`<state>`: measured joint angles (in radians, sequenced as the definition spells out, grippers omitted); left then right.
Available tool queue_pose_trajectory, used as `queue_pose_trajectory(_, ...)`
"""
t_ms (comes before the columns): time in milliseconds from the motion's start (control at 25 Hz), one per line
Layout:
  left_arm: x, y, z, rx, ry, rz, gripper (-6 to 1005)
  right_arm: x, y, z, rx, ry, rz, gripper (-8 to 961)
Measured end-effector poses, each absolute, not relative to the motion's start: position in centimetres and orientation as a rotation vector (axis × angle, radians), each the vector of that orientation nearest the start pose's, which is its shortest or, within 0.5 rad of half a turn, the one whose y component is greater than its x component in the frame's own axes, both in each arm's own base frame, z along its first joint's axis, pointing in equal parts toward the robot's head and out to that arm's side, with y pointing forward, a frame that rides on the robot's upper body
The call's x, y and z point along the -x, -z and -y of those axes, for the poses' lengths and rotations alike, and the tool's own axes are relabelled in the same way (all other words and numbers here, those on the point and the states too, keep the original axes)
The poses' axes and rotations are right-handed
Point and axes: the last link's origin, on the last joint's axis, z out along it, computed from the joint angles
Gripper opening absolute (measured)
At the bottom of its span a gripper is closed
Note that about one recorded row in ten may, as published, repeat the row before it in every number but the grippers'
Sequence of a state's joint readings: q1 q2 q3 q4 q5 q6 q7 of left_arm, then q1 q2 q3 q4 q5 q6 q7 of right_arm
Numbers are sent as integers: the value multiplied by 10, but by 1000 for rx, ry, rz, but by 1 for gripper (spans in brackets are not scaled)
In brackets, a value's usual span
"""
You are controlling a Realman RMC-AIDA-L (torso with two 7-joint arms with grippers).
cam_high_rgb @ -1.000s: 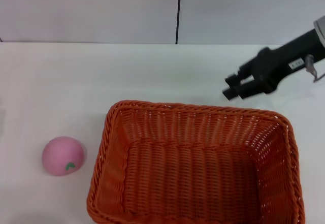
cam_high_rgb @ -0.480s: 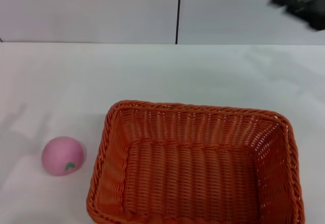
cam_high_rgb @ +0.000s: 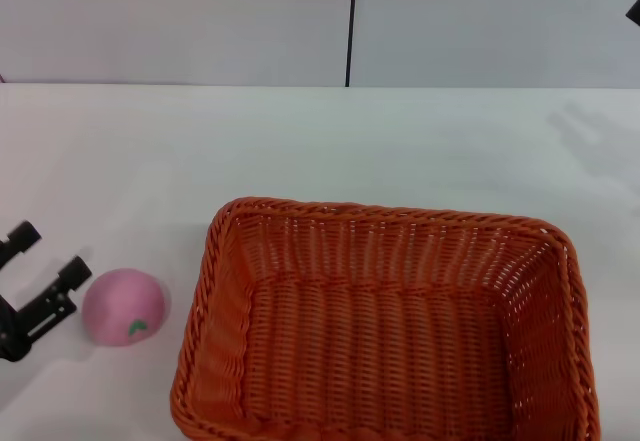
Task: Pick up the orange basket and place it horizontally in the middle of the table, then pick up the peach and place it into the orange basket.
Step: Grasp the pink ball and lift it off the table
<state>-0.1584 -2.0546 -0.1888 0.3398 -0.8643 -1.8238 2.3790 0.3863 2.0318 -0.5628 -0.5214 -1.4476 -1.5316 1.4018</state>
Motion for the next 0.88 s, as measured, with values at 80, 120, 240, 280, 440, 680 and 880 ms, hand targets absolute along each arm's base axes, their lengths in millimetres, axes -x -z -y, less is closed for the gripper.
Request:
queue_pose_trajectory(80, 379, -20, -172, 2090, 870, 685, 734, -302, -72, -324, 2028, -1262, -835, 375)
queue_pose_trajectory(120, 380, -18, -172, 2095, 857, 693, 748, -301, -72, -324, 2028, -1263, -835, 375)
queue_pose_trajectory(240, 385, -11, -173, 2132, 799, 723, 788, -300, -70, -324, 2028, -1269, -836, 375)
queue_pose_trajectory(280, 385, -10, -174, 2144, 789, 728, 802, -300, -69, -325, 2027, -1270, -838, 375)
queue_pose_trajectory(440, 389, -3, -175, 2174, 740, 755, 779, -300, -67, -325, 2022, -1274, -851, 375)
queue_pose_trajectory(680, 390, 3, -177, 2213, 702, 765, 744, -300, -65, -325, 2021, -1282, -861, 375)
queue_pose_trajectory(880, 388, 7, -178, 2247, 700, 758, 715, -300, -65, -325, 2021, -1282, -863, 375)
